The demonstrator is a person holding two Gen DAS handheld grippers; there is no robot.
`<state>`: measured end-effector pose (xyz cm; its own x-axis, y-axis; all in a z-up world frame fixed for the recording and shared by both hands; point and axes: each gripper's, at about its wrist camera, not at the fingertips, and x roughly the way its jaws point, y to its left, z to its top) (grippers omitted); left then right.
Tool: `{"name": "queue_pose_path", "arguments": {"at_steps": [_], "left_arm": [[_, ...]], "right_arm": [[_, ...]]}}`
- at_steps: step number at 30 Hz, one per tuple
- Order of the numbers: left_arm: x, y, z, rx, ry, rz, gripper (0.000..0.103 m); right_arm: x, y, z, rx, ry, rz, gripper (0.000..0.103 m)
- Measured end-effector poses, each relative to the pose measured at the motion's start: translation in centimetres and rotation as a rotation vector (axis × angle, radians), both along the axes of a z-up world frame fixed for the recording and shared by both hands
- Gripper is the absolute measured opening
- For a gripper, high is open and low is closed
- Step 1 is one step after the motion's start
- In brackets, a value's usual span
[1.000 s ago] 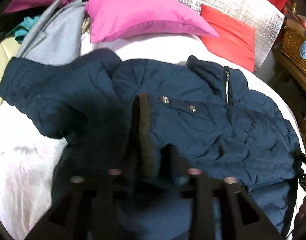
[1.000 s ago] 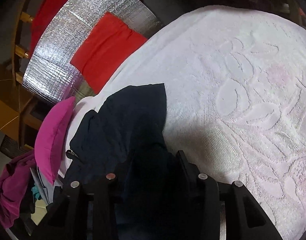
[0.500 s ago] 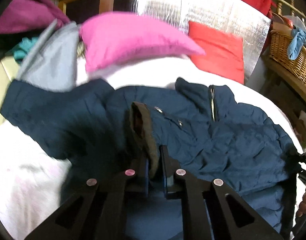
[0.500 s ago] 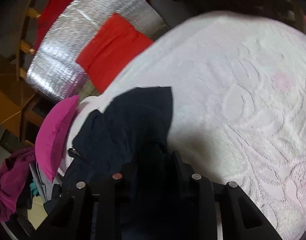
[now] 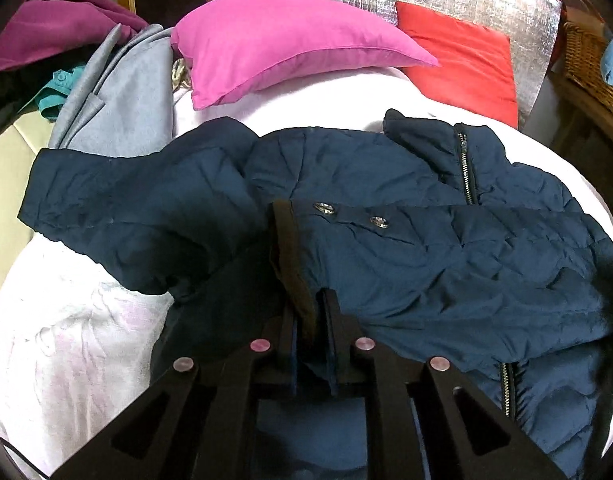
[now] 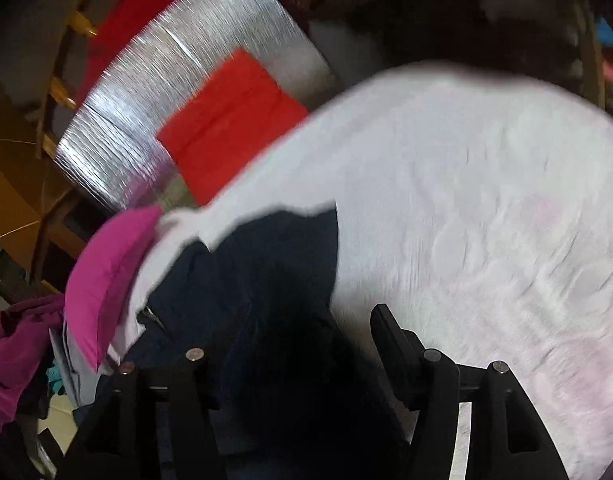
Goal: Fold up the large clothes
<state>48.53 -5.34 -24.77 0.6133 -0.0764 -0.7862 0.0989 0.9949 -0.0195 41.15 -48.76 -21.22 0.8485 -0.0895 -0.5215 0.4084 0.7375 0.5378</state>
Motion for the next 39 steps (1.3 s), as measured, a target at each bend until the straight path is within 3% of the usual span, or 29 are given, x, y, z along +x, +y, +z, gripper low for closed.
{"name": "queue_pose_path", "arguments": {"at_steps": [2,3,4,6,9,11,16,21,24,26,29,31,35,39], "left_arm": [[0.0,0.1,-0.1,-0.001,0.007,-0.003,0.015],[0.0,0.0,-0.2,0.001,0.010,-0.005,0.015],[0.0,0.0,-0.3,0.008,0.012,-0.010,0.015],[-0.2,-0.2,-0.4,0.026,0.011,-0.019,0.015],[-0.3,-0.5,-0.7,0.055,0.015,-0.038,0.015],[-0.4,-0.5,-0.8,0.057,0.021,-0.046,0.016],[-0.6,0.2,-0.1,0.011,0.032,-0.054,0.016],[-1.7,0.8,2.0,-0.058,-0.027,-0.063,0.020],[-2.1,0.2,1.9,-0.036,-0.036,-0.083,0.032],[-1.9,-0.7,0.6,0.031,-0.001,-0.084,0.034],[-1.4,-1.2,-1.0,0.099,0.054,-0.087,0.036],[-1.3,-1.0,-0.6,0.076,0.053,-0.084,0.036],[-1.8,-0.1,0.7,0.009,0.021,-0.072,0.036],[-2.5,-0.1,1.9,-0.015,-0.038,-0.083,0.037]], "right_arm": [[-0.2,1.0,0.9,-0.038,-0.041,0.043,0.063],[0.1,1.9,1.1,-0.059,-0.042,0.087,0.058],[0.6,2.5,1.0,-0.064,-0.031,0.120,0.046],[1.9,3.6,0.3,-0.070,0.026,0.180,0.038],[4.3,3.8,-3.2,-0.035,0.206,0.186,0.038],[5.5,3.7,-4.8,0.004,0.259,0.193,0.035],[4.9,5.0,-2.7,-0.018,0.204,0.212,0.037],[5.0,8.4,-1.0,-0.066,0.140,0.310,0.037],[6.1,9.6,-2.4,-0.064,0.218,0.352,0.037],[6.6,10.2,-4.1,-0.082,0.300,0.355,0.038],[6.6,10.9,-3.7,-0.108,0.302,0.345,0.037],[6.2,11.3,-2.8,-0.065,0.235,0.354,0.037],[5.5,13.8,-1.4,-0.107,0.147,0.389,0.037],[6.5,15.7,-2.6,-0.078,0.186,0.451,0.037]]}}
